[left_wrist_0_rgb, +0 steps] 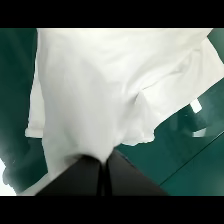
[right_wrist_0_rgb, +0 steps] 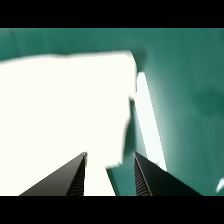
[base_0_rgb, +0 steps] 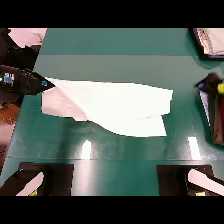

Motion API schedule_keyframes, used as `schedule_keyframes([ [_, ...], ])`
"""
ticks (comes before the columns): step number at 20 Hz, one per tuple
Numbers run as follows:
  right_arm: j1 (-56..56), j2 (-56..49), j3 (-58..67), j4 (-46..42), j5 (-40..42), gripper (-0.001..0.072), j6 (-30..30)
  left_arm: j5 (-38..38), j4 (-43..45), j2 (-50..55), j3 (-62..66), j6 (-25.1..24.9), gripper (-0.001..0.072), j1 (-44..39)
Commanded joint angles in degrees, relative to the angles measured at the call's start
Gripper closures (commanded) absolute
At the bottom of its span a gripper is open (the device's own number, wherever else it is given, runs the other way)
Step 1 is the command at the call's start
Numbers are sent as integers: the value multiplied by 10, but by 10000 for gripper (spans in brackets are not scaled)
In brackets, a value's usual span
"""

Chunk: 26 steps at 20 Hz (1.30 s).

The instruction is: Fold the shirts.

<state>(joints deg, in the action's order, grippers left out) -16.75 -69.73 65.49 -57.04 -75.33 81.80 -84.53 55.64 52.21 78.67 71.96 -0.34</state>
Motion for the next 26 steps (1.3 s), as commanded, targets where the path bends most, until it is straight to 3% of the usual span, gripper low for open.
schedule_keyframes([
  [1, -25, 53, -150, -15, -63, 375, -20, 3, 1, 0, 1, 1, 682, 0],
  [7, 29, 137, -381, -10, 33, 362, -29, 40, 1, 0, 1, 1, 682, 0],
  [8, 47, 137, -396, -9, 54, 269, -29, 39, 1, 0, 1, 1, 682, 0],
  [9, 64, 137, -404, -6, 70, 241, -28, 38, 1, 0, 1, 1, 682, 0],
  [17, 145, 113, -411, 50, 107, 267, -24, 34, 1, 0, 1, 1, 682, 0],
  [18, 152, 102, -410, 50, 112, 285, -24, 30, 1, 0, 1, 1, 682, 0],
  [19, 158, 92, -408, 50, 119, 407, -24, 28, 1, 0, 1, 1, 682, 0],
  [22, 175, 80, -381, 49, 123, 663, -24, 27, 1, 0, 1, 1, 682, 0],
  [24, 186, 99, -346, 49, 119, 692, -24, 33, 1, 0, 1, 3, 683, 0],
  [26, 184, 143, -276, 50, 117, 692, -23, 73, 12, 0, 16, 45, 683, 0],
])
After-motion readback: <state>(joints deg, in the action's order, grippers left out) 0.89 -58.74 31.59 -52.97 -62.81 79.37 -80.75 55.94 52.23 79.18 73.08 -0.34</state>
